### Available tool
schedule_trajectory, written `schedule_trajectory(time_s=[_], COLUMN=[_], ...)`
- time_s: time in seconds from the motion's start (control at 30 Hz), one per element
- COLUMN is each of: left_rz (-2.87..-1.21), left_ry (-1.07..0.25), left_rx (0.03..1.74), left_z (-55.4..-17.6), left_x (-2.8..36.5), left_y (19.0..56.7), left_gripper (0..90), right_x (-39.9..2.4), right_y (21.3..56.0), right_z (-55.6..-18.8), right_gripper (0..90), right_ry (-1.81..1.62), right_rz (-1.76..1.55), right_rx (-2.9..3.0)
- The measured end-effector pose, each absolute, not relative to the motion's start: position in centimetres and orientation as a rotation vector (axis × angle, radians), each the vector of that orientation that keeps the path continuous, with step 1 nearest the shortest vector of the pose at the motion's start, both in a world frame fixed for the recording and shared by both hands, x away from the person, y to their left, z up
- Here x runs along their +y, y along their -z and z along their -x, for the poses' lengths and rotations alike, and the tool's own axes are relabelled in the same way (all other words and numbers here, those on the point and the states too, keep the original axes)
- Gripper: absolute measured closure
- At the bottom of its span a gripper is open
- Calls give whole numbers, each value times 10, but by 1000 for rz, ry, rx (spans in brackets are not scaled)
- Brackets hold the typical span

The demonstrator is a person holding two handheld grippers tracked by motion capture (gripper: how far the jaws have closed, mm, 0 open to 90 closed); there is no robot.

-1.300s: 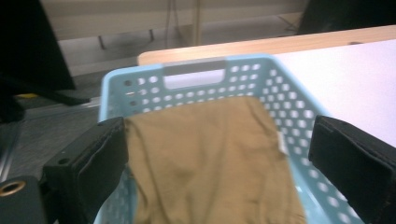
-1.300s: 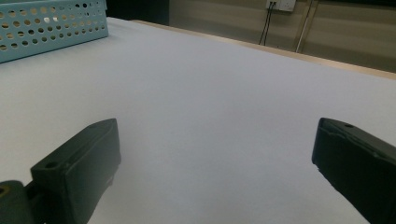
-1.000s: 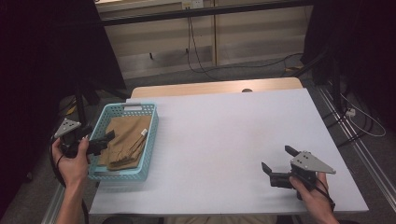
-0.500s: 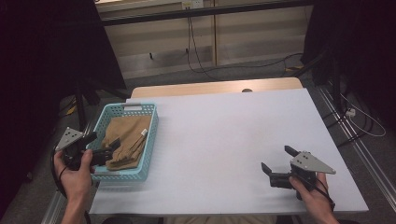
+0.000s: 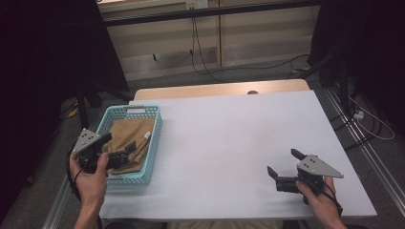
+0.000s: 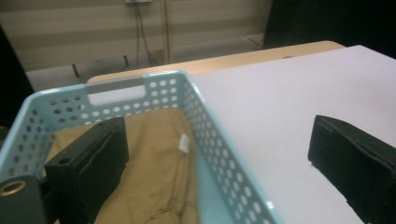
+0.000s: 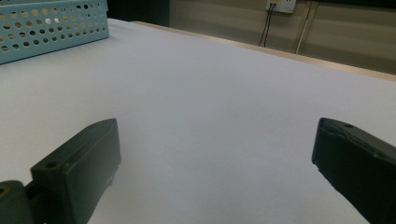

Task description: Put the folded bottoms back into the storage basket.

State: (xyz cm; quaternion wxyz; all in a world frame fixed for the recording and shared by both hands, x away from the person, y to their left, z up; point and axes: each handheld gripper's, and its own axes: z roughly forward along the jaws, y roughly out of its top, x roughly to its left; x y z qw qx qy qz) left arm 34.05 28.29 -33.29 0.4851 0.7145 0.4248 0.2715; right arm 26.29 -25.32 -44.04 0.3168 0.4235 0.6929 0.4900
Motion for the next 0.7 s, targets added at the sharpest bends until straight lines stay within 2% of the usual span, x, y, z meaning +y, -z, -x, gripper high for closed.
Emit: schedule_trajectory(time_s=[0.7], left_rz=[-1731], left_ry=[-629], left_rx=[819], left_z=[-340], left_x=[228], left_y=[329], left_gripper=[29], right_x=[-253], right_y=[440], right_z=[-263], right_gripper=[9], right_ry=[-1297], right_rz=[-1112], right_rx=[1822])
